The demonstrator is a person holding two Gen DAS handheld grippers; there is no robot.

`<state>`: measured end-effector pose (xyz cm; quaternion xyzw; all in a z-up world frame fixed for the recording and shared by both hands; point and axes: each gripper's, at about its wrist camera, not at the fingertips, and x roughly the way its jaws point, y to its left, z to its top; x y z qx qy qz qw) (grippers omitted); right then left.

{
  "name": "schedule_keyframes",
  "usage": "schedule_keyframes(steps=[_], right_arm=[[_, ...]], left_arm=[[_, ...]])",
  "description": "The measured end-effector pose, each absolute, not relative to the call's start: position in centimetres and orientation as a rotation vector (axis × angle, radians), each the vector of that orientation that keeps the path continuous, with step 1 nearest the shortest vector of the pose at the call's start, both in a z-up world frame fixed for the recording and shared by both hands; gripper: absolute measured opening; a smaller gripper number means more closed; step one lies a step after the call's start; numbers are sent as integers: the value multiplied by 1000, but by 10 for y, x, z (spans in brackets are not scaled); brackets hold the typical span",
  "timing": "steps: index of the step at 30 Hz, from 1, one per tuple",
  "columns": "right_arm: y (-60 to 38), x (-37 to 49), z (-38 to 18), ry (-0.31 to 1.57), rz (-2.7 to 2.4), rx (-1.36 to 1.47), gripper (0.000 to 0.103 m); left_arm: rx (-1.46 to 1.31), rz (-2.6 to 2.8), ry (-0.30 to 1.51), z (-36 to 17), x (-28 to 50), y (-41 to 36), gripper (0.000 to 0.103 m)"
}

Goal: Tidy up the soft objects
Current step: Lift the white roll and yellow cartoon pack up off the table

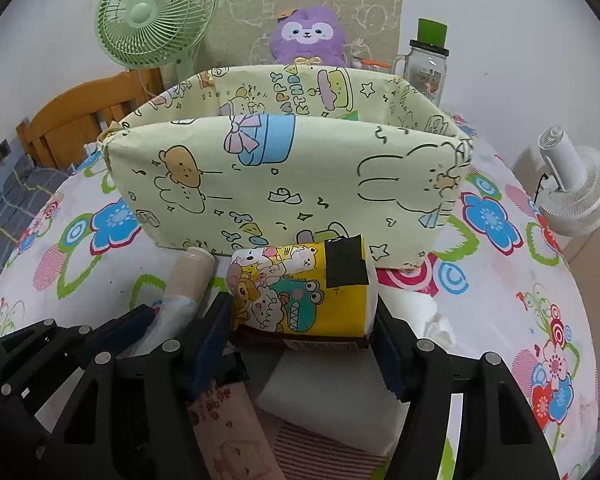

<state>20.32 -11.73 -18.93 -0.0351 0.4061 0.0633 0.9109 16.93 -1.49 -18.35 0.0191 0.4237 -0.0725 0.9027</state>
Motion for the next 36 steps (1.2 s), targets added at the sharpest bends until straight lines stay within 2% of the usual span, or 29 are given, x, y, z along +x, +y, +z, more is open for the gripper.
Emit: schedule_keyframes(steps=[36], right_arm=[[-171,136,-91,669,79,-33,68]], left_arm=[[83,-187,735,-97,127,-62,27]])
